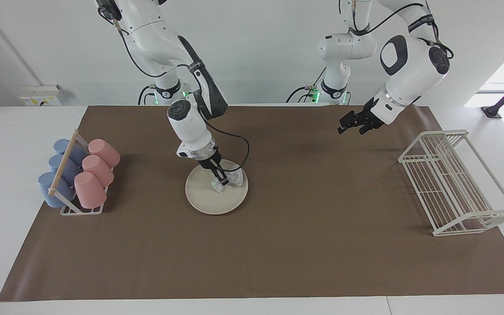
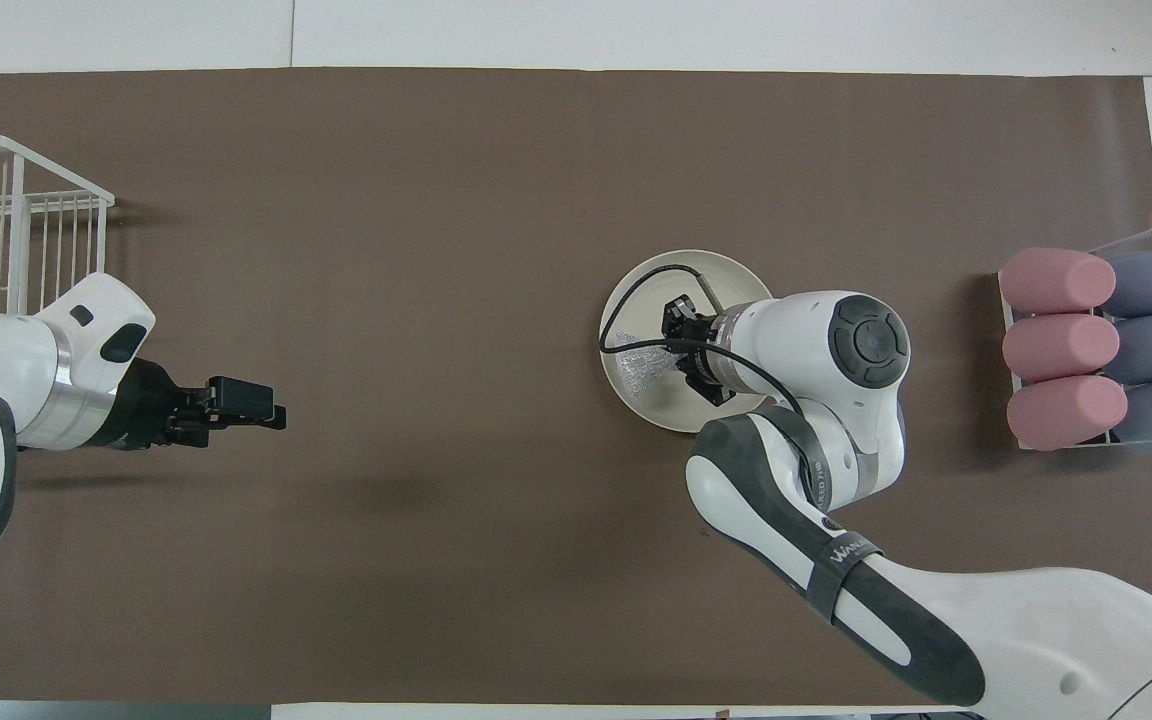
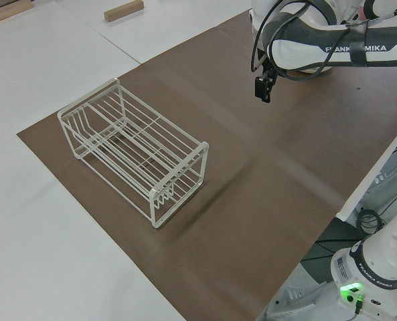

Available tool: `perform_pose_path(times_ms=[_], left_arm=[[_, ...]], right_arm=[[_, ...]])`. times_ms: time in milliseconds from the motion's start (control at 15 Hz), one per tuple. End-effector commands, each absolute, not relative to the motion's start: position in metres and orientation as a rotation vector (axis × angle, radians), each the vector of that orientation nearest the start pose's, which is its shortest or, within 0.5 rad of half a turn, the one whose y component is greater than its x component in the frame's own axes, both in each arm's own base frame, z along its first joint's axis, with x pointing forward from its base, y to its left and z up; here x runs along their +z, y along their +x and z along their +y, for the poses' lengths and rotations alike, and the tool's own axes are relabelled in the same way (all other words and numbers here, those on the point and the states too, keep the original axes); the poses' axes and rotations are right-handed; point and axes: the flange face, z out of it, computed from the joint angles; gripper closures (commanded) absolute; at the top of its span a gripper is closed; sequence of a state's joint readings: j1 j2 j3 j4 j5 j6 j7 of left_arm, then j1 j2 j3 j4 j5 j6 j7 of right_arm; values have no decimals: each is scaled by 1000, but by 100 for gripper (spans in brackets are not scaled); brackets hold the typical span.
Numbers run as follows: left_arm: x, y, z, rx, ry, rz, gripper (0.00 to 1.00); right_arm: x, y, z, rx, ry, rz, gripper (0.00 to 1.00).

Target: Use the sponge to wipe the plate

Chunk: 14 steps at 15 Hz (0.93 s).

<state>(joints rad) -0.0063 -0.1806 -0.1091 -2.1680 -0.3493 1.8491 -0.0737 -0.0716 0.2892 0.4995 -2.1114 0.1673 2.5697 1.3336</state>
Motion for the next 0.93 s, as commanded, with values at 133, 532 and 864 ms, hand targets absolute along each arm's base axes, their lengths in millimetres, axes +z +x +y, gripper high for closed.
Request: perform_pose_path(times_ms=[133, 532, 864], left_arm=[[465, 477, -88, 277, -3394, -202, 0], [477, 475, -111, 425, -3649, -455, 0], [486, 476, -134, 551, -3898, -740, 0]], right_arm=[[404, 537, 241, 112, -2471, 1569, 100], [442, 548, 247, 165, -2443, 1647, 100], [477, 547, 270, 173, -2351, 1753, 100]])
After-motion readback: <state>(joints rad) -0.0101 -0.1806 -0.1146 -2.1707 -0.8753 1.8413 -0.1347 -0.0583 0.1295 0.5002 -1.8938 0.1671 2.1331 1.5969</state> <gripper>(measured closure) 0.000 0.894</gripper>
